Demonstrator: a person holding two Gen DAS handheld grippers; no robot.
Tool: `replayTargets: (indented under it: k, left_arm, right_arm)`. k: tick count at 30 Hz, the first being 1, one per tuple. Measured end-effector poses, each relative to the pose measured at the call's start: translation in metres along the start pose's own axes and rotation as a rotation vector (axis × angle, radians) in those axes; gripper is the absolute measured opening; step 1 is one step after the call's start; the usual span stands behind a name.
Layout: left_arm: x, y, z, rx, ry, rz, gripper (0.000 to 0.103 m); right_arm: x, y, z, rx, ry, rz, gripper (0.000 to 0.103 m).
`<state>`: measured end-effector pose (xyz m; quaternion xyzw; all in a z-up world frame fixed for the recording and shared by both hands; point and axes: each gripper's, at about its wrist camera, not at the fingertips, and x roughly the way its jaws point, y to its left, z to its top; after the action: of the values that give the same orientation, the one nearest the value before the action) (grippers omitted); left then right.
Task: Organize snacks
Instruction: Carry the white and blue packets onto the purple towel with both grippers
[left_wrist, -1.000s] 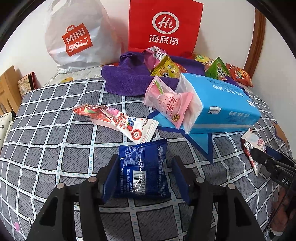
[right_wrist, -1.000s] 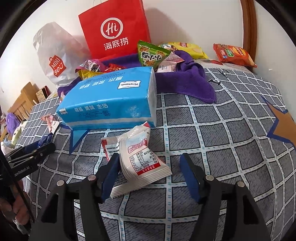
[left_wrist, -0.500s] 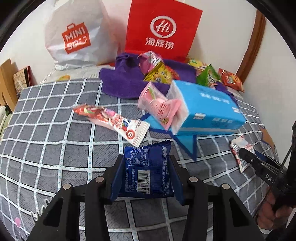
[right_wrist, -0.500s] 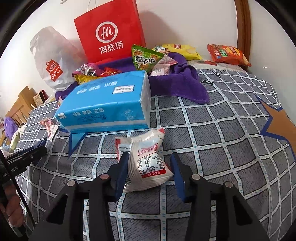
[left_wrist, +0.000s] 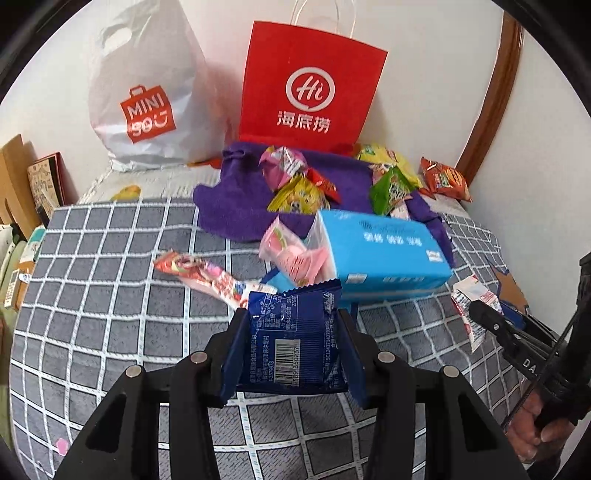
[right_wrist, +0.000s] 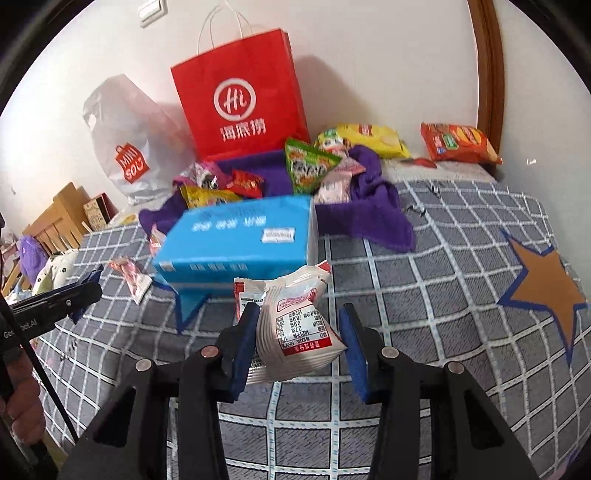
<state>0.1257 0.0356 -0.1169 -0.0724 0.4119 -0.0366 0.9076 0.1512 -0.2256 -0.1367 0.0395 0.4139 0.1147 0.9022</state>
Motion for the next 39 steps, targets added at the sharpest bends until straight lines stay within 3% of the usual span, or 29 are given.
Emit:
replayTargets:
  k: [5, 17, 26, 39]
  left_arm:
    - [-0.004, -0.005, 0.022, -0.014, 0.0, -0.044, 0.044]
    - [-0.006, -0.004, 0.083, -0.034, -0.032, -0.017, 0.044]
    - [0.023, 0.009, 0.114, -0.064, 0.004, 0.008, 0.044]
    - [0.068, 0.027, 0.148, -0.094, 0.028, 0.037, 0.044]
  right_arm:
    - [-0.014, 0.004, 0.024, -0.005, -0.039, 0.008, 0.044]
    - [-0.016, 0.005, 0.102, -0.024, -0.111, -0.001, 0.044]
    - [0.021, -0.002, 0.143, -0.032, -0.095, -0.008, 0.044]
    - [0.089, -0.028, 0.158, 0.011, -0.011, -0.055, 0.044]
